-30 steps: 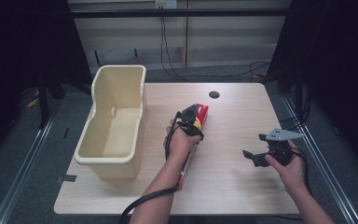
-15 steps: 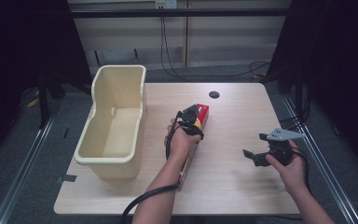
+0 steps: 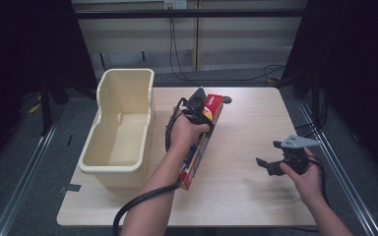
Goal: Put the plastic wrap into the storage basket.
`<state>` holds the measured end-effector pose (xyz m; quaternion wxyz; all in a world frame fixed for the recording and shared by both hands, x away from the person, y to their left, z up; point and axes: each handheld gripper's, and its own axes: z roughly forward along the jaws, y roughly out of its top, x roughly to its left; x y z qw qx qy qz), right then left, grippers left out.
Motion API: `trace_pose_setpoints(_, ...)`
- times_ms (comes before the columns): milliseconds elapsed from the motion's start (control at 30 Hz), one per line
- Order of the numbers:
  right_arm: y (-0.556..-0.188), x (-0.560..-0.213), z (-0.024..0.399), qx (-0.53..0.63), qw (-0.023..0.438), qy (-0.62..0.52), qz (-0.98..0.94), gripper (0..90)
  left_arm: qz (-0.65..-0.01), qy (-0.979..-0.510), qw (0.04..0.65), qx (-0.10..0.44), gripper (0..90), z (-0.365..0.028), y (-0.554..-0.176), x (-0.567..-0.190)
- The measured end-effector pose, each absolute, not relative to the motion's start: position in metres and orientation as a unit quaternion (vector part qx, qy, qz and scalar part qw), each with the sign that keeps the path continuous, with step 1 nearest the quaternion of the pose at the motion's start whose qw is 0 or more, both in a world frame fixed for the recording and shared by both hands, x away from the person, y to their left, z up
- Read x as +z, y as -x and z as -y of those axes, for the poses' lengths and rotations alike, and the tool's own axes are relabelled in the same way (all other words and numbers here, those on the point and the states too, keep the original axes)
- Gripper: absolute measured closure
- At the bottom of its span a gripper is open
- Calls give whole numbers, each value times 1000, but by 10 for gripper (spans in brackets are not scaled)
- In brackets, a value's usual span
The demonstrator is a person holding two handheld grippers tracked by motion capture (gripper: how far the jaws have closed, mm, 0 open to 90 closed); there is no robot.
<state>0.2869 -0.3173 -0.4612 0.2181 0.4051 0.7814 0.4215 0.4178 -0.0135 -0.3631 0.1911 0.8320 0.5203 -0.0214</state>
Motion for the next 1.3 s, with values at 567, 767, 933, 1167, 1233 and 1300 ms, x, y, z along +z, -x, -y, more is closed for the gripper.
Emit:
trace_pose_setpoints(567,-288,-462,316,423,212,-401,-784,21,-527,-827,196,-21,409,-21,-419,-302)
trace_pose_setpoints(767,-288,-462,316,422,219,-400,-783,21,-527,-824,205,-21,408,-28,-419,-287)
trace_pose_setpoints(933,-288,-462,316,423,217,-399,-784,21,-528,-821,215,-18,409,-34,-419,-278)
trace_pose_setpoints(1167,-287,-461,316,424,213,-401,-784,21,-533,-819,213,-10,409,-42,-419,-267)
trace_pose_setpoints(1233,-287,-461,317,425,216,-400,-783,21,-534,-818,212,-11,409,-45,-418,-264)
trace_pose_setpoints(1300,-287,-461,317,425,213,-399,-784,21,-536,-816,214,-9,409,-49,-418,-261)
